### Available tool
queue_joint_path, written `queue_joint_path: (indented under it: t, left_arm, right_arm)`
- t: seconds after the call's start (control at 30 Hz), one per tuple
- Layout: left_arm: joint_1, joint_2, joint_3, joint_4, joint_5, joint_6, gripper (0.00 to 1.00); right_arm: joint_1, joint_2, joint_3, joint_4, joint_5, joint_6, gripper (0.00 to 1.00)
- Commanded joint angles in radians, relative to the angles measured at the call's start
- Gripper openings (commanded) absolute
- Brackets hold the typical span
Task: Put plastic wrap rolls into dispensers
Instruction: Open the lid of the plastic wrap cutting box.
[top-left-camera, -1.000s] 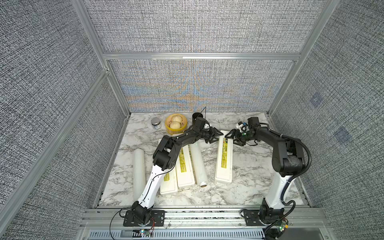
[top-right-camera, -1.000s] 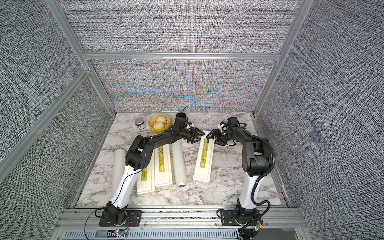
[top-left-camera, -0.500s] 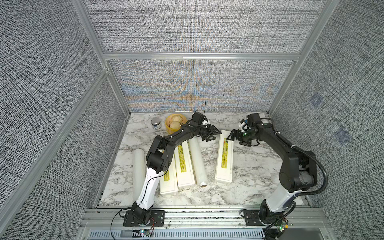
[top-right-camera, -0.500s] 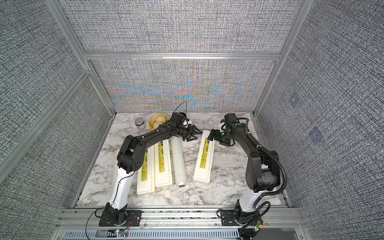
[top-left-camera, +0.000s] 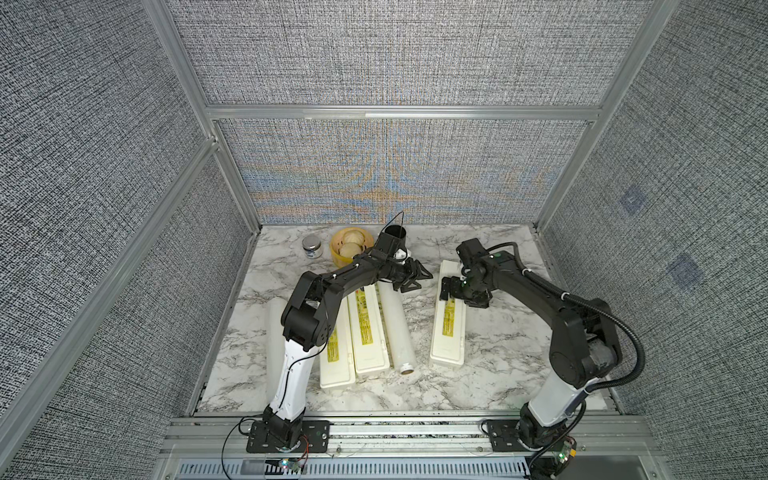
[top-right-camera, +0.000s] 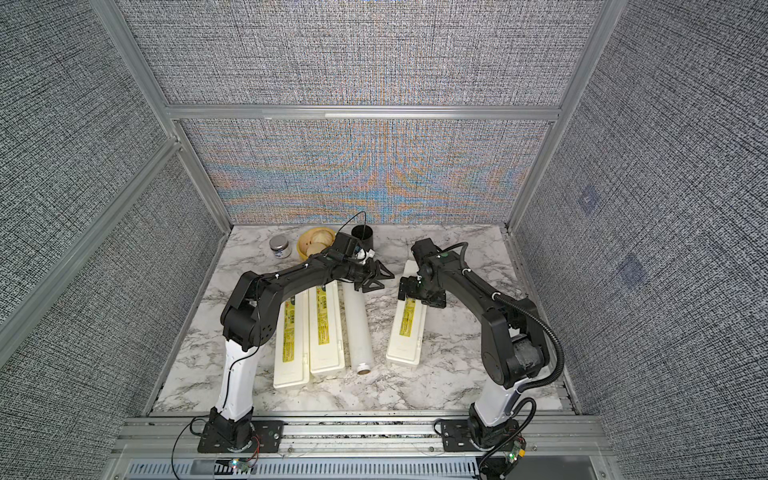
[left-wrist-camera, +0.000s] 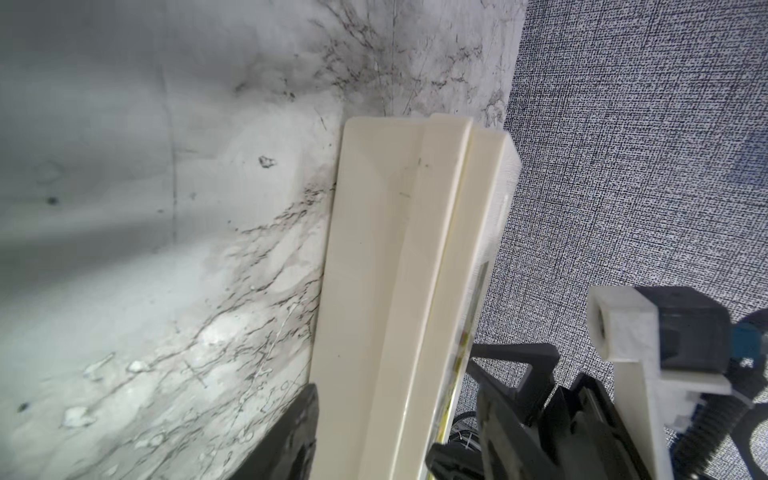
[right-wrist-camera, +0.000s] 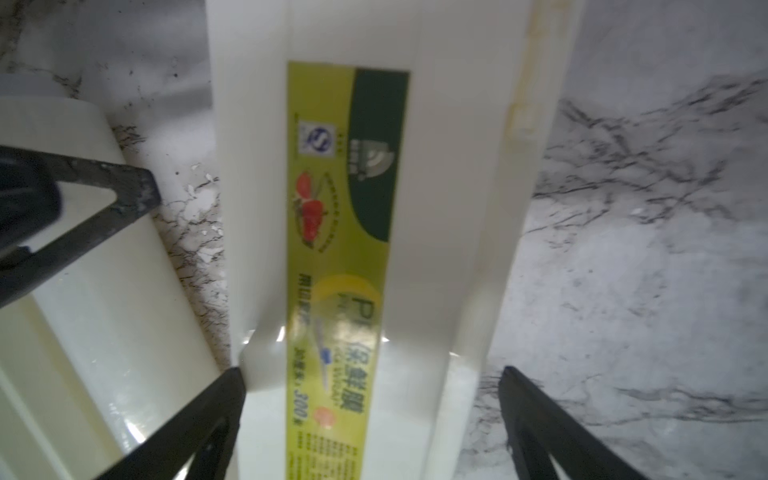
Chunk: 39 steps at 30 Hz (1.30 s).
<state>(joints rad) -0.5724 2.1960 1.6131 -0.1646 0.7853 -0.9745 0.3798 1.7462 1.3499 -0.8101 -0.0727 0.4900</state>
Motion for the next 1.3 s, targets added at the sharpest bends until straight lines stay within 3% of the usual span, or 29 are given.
queue_joint_path:
  t: [0.0,0.2,0.8,1.27]
  left_arm:
    - [0.0,-0.017,-0.01,0.036,0.002,0.024,0.6]
    - [0.001,-0.011,-0.027,0.047,0.007,0.021,0.6]
    - [-0.065,0.062,0.031,0.044,0.04,-0.015,0.59]
    - [-0.039,0.015,0.004,0.054,0.018,-0.03,0.58]
  right_arm:
    - [0.02,0.025,-0.003,-0.048,0.082,0.039,0.97]
    - [0.035,0.041,-0.005,-0.037,0.057,0.048,0.96]
    - [-0.013,-0.092,-0.079,0.04,-0.077,0.012,0.88]
    - [0.006,-0.016,-0.085,0.039,-0.054,0.03,0.99]
